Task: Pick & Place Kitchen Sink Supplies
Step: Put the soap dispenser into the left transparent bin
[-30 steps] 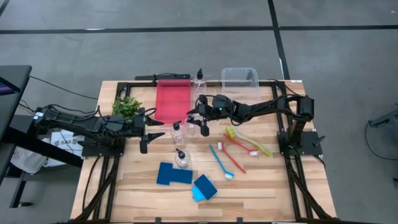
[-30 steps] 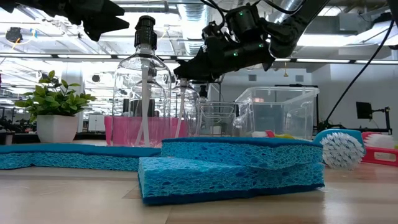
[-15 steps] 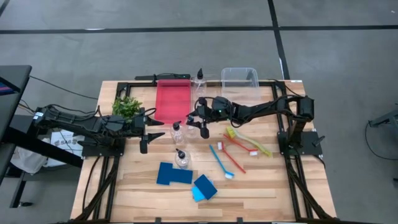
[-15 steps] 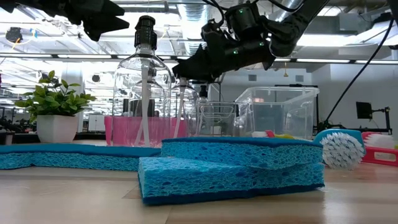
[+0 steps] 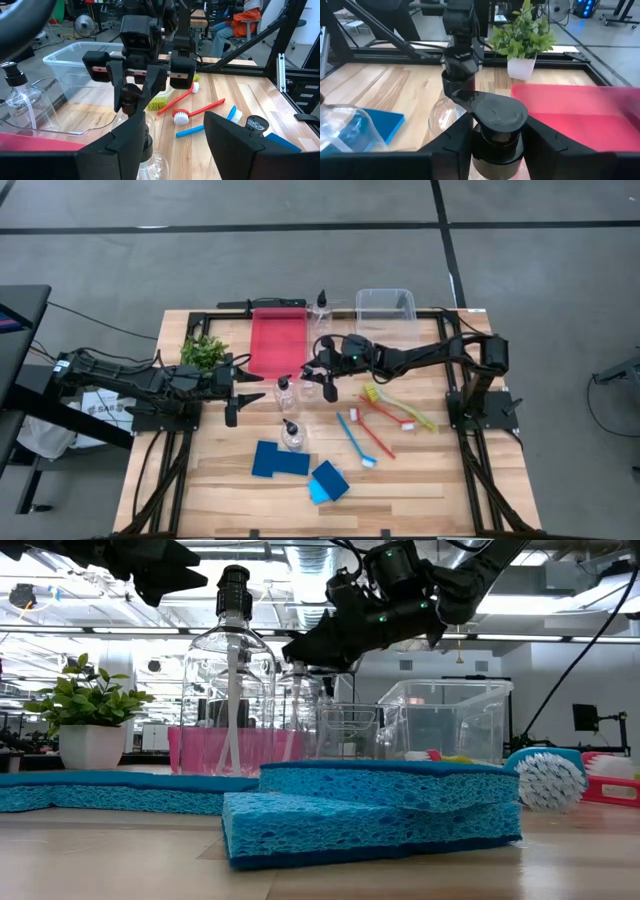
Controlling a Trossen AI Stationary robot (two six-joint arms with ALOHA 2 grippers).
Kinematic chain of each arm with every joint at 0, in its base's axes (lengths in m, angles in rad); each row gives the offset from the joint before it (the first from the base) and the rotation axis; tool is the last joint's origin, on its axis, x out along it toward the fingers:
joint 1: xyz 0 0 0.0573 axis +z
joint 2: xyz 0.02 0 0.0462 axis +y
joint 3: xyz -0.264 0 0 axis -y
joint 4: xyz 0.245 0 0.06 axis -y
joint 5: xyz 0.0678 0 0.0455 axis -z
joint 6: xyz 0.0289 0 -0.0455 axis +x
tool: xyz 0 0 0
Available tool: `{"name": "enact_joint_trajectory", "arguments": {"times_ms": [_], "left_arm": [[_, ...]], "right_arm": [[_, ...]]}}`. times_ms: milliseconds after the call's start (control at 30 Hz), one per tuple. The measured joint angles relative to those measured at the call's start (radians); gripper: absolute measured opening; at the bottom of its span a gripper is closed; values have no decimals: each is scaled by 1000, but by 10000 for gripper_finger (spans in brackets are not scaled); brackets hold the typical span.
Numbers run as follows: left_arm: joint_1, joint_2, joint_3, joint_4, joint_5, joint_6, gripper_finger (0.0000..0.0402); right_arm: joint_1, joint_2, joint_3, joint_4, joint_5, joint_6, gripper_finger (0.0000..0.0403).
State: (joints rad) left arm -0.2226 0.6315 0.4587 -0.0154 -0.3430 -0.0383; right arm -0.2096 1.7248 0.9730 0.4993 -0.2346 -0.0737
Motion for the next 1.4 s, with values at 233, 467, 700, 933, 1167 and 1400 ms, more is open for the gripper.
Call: {"name": "enact_joint_trajectory", "arguments": {"times_ms": [233, 467, 700, 933, 1167, 1400], "left_arm": [[0, 0, 0, 0, 0, 0, 205], [0, 0, 0, 0, 0, 0, 205], [0, 0, 0, 0, 0, 0, 205], [0, 0, 0, 0, 0, 0, 205], [0, 0, 0, 0, 0, 0, 205], [0, 0, 0, 0, 0, 0, 205]], "right_arm": [[0, -105, 0, -112, 1, 23, 169], [0, -212, 0, -208, 0, 39, 115], [22, -250, 1, -284, 1, -28, 66], [62, -224, -1, -344, 42, -70, 103], [96, -220, 0, -409, 222, -93, 206], [106, -209, 0, -399, 233, -46, 276]]}}
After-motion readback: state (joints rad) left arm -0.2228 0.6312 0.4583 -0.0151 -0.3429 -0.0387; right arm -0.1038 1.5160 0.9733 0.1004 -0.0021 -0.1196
